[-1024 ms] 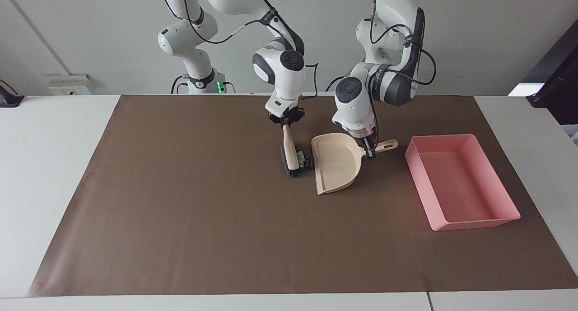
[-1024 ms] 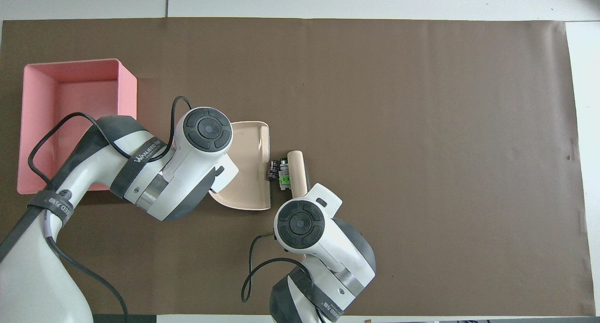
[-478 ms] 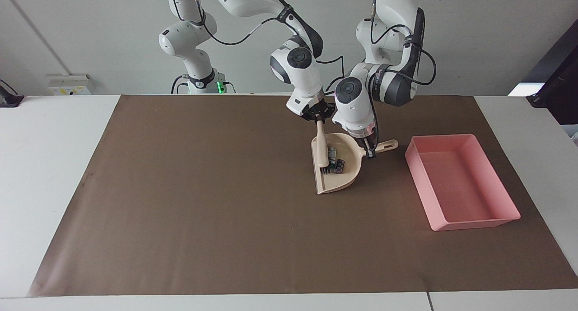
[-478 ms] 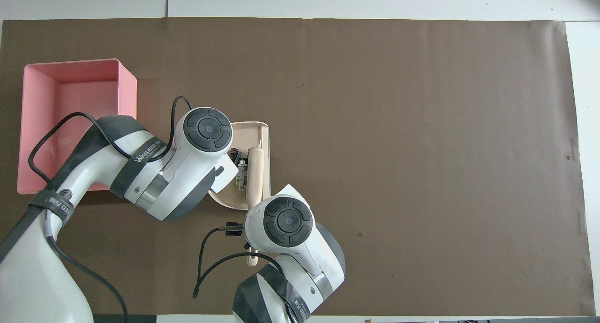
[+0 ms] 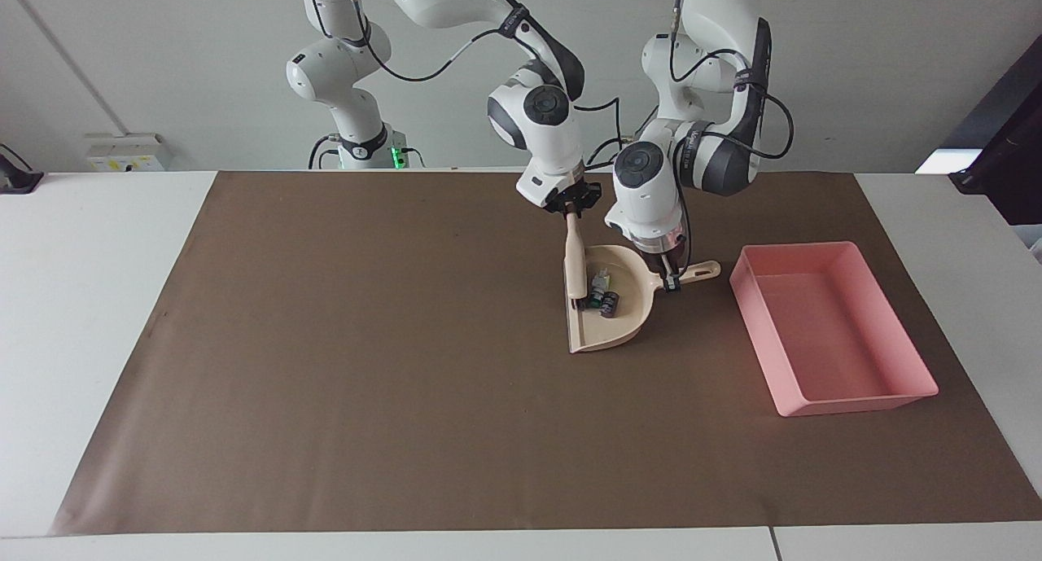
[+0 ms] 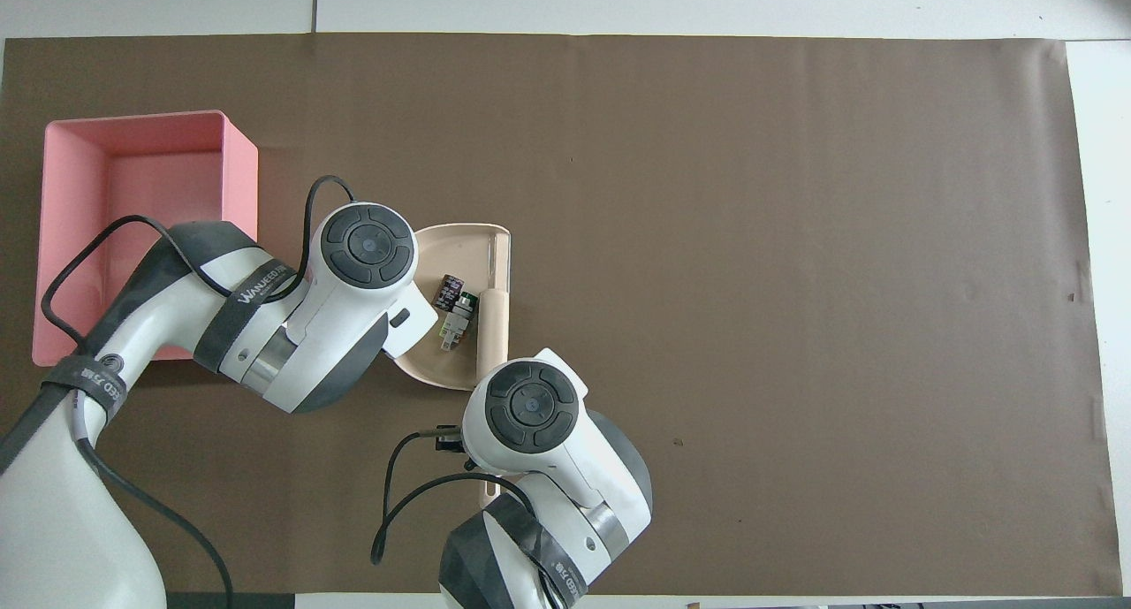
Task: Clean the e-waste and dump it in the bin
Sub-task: 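Carry the dustpan to the bin while the right gripper returns the brush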
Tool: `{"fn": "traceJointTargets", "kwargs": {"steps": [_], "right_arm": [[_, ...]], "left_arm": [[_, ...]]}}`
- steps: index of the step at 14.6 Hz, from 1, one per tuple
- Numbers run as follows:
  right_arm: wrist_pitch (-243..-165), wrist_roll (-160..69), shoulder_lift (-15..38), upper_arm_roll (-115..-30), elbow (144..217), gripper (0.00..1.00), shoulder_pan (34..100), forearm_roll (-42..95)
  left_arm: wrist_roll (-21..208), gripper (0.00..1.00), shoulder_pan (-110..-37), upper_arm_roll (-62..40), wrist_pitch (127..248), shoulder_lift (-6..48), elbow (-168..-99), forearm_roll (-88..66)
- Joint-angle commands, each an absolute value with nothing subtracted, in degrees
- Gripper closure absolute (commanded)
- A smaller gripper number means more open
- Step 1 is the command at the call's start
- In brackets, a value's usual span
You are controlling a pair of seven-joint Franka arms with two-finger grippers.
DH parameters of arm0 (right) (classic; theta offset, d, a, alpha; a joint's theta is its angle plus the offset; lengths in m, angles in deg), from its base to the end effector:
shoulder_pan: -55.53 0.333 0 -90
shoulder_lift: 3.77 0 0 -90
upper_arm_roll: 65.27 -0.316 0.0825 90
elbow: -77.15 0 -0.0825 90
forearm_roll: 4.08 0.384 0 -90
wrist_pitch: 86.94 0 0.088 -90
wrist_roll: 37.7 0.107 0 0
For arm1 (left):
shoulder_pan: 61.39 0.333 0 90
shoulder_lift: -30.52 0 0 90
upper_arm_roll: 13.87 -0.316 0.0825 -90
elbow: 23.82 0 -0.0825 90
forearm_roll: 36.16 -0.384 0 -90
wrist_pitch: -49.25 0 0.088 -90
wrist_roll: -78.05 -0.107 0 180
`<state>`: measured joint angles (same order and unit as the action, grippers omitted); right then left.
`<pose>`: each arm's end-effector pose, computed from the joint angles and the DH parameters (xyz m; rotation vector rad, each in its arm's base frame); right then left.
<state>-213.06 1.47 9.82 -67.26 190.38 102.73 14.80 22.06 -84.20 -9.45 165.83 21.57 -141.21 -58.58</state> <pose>0.3836 0.4603 0.3503 -2.9402 0.0340 0.2945 0.5081 -0.2364 0.3543 -1.9249 2.1029 0.3473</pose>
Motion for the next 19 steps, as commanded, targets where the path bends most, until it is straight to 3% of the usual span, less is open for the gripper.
{"fn": "traceJointTargets", "kwargs": {"steps": [1,6,8,14,19], "right_arm": [[-209.7,2.2,8.5,-67.6,191.8,1.0,102.1,11.1],[-200.3,2.3,7.0,-67.3,191.7,1.0,101.1,5.6],[-195.2,2.2,3.2,-67.4,191.8,1.0,98.1,3.6],[-182.8,-3.3,-7.0,-67.4,191.3,1.0,83.2,-3.3],[-181.4,-22.5,-8.7,-67.5,191.6,1.0,65.9,-7.3]], "left_arm": [[20.4,1.0,-81.0,-9.5,173.5,25.2,-147.3,-57.7],[7.3,1.0,-76.4,-9.5,173.5,25.1,-146.7,-45.2],[6.8,1.0,-75.3,-9.4,173.5,25.2,-146.6,-43.7],[4.3,1.0,-74.0,-9.5,169.5,29.3,-144.5,-35.3],[-0.4,1.0,-71.8,-10.3,162.9,31.2,-140.0,-29.0]]}}
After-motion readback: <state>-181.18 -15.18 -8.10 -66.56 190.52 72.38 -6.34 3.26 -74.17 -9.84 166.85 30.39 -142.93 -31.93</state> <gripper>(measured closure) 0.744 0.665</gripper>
